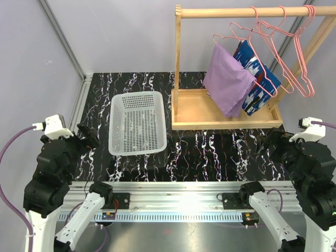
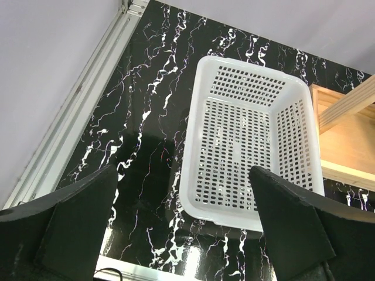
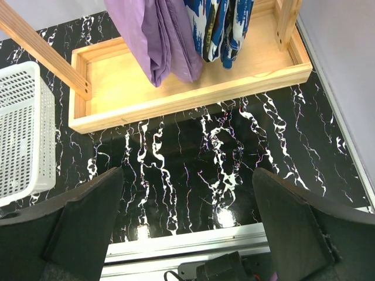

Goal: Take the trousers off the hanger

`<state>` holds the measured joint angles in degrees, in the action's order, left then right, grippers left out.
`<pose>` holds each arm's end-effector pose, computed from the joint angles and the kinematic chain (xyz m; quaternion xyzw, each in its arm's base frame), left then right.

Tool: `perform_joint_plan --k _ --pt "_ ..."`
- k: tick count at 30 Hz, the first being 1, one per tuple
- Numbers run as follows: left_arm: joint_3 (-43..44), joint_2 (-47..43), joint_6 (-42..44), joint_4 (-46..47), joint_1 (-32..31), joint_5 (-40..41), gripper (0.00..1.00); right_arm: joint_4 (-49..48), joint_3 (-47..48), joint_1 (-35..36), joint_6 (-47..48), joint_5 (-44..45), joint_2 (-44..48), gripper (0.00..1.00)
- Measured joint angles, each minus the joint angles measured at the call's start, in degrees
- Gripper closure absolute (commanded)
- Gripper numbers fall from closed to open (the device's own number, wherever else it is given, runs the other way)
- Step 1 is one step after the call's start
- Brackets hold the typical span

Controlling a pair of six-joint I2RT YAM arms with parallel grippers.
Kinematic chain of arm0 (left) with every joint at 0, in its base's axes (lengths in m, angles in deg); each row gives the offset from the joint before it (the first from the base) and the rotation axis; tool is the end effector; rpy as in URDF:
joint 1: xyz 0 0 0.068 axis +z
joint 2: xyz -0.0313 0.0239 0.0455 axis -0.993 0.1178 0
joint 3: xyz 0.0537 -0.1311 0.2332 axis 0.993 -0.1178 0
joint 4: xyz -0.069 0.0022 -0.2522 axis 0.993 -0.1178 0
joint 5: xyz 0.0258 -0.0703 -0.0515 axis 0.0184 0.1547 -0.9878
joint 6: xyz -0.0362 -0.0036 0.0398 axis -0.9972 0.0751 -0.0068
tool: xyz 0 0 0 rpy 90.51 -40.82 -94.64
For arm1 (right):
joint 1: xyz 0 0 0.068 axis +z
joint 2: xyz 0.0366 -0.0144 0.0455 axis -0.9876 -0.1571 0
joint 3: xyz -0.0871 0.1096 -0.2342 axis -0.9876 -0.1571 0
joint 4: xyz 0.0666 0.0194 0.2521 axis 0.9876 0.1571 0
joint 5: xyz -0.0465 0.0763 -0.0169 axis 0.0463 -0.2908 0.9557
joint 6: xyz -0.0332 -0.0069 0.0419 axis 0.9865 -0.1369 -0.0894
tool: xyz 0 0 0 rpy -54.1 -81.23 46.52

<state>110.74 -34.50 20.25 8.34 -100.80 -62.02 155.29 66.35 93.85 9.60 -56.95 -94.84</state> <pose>0.0387 0.0038 0.4075 -0.1470 0.7835 -0.0172 0.6036 0.0125 -0.0068 0.4418 0.0830 0.8156 0.0229 0.5722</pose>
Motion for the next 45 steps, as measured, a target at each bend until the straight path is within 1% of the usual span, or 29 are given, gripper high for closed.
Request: perform_joint_plan --k 7,10,14,18,20,24,29,34,36,37,39,40,42,44,45 --pt "0.0 0.1 0.0 0.1 0.0 0.5 0.01 -0.1 0.0 0.0 0.4 0.0 0.0 0.01" --pt "0.0 0.4 0.0 -0.1 0.0 0.7 0.01 -0.1 0.7 0.0 0.5 -1.5 -0.5 0.01" --pt "0.0 0.7 -0.1 -0.2 0.0 0.4 0.01 -0.8 3.8 0.0 0.9 -3.5 -3.5 0.01" --pt "-0.2 0.7 0.0 0.2 0.0 -1.4 0.01 -4.0 7.8 0.0 2.4 -4.1 -8.0 0.01" --pt "-0.5 0.8 0.0 0.3 0.0 -2.8 0.01 -5.6 10.0 0.0 3.6 -4.1 -10.4 0.02" --pt "-1.4 1.4 0.0 0.6 0.0 -6.2 0.01 -9.0 16.4 0.0 7.0 -4.0 -17.6 0.08" --pt "-2.6 1.9 0.0 0.7 0.0 -9.6 0.01 -14.7 24.8 0.1 11.9 -2.3 -30.3 0.06" --pt "-3.9 2.2 0.0 0.7 0.0 -12.2 0.01 -19.0 28.7 -0.7 16.7 -1.4 -40.6 0.07" --pt "-4.8 2.2 0.0 0.7 0.0 -13.5 0.01 -19.2 31.0 -2.8 17.7 -2.9 -44.5 0.12" --pt "-5.4 2.2 0.0 0.8 0.0 -14.1 0.01 -19.2 32.3 -5.0 17.8 -4.3 -46.5 0.15" --pt "-6.7 2.2 0.0 0.7 0.0 -15.2 0.01 -19.3 34.8 -8.7 17.7 -7.4 -50.1 0.25" --pt "-7.5 2.2 0.0 0.7 0.0 -15.8 0.01 -19.2 35.7 -10.0 17.6 -8.8 -51.5 0.33" --pt "-8.1 2.2 0.0 0.7 0.0 -16.2 0.01 -18.6 37.1 -10.8 17.1 -11.7 -53.5 0.44" --pt "-8.3 2.2 0.0 0.7 0.0 -16.5 0.01 -18.0 38.2 -10.8 16.9 -15.6 -54.8 0.5" --pt "-8.3 2.2 0.0 0.8 0.0 -16.6 0.01 -17.8 38.6 -10.7 16.6 -17.2 -55.1 0.56"
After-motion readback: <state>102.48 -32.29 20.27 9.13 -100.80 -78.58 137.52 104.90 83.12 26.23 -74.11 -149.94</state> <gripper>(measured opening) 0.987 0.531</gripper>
